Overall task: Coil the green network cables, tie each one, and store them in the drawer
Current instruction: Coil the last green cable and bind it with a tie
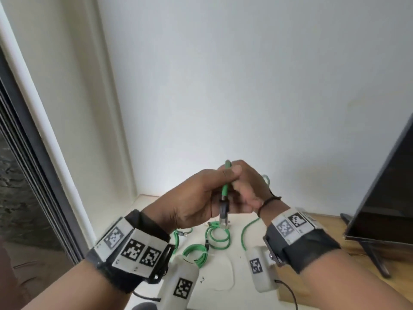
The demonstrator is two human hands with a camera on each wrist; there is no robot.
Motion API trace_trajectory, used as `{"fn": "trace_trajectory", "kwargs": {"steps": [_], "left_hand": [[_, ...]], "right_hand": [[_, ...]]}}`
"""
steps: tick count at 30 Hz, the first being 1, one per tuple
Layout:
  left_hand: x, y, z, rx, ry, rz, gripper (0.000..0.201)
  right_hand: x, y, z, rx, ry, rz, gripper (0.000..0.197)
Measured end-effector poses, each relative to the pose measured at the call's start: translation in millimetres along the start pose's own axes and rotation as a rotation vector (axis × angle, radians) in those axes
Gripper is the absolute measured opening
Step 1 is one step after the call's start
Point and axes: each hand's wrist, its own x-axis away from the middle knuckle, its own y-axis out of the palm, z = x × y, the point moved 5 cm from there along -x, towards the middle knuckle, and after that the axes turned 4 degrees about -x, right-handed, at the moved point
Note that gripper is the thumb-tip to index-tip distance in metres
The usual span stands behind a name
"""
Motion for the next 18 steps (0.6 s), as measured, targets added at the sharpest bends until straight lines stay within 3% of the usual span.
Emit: {"fn": "trace_trajectory", "kwargs": {"steps": [1, 5, 8, 11, 13, 16, 18], "left_hand": [[5, 5, 11, 0.072, 0.088, -0.012, 0.044], [35, -21, 67, 0.508, 0.569, 0.049, 0.041], [57, -65, 89, 0.515, 0.793, 0.296, 0.031], [79, -99, 88, 0.314, 0.887, 0.636, 0.024], [96, -119, 84, 0.177, 0.905, 0.817, 0.031], [111, -133, 72, -0.149, 0.823, 0.956, 0.047], [114, -129, 61, -0.464, 0.722, 0.957, 0.049]], "right_hand": [[0, 0, 11, 0.02, 0.036, -0.022, 0.043], [25, -30, 60, 0.066, 0.278, 0.121, 0.019], [44, -40, 68, -0.008, 0.276, 0.151, 0.025], [62, -42, 36, 0.015, 0.115, 0.07, 0.012], [78, -46, 7, 0.024, -0.011, 0.037, 0.013], [101, -66, -39, 0.04, -0.223, 0.021, 0.011], [111, -82, -64, 0.087, -0.344, 0.027, 0.018]]}}
